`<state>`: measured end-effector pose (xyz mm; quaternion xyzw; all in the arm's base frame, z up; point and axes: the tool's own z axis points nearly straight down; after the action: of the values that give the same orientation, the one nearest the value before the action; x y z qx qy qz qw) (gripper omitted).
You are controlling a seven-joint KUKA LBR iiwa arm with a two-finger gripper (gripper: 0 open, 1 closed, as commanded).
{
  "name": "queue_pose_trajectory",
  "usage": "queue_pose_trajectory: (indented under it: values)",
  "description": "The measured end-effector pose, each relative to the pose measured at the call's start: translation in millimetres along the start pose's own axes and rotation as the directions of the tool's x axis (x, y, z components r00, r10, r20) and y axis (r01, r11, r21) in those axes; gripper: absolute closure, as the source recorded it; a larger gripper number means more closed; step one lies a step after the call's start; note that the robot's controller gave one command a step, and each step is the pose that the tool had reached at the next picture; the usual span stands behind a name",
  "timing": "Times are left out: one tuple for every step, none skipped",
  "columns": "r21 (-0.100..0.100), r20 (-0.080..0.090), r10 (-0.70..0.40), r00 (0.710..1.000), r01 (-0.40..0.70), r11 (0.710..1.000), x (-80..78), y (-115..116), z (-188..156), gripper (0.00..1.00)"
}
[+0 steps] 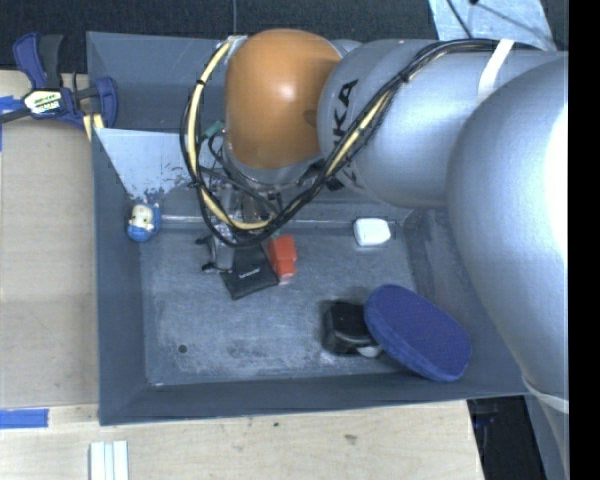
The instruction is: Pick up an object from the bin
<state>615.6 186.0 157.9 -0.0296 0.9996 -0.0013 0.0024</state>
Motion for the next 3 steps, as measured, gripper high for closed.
queue_pose_trajectory:
  values:
    - [0.002,-0.005,0.259,0.966,-0.259,0.966,-1.7,-74.1,33.9,0.0]
    - [0.001,-0.005,0.557,0.831,-0.557,0.831,8.0,-79.2,49.7,0.0]
    - [0.0,-0.005,0.35,0.937,-0.35,0.937,6.3,-76.7,88.3,0.0]
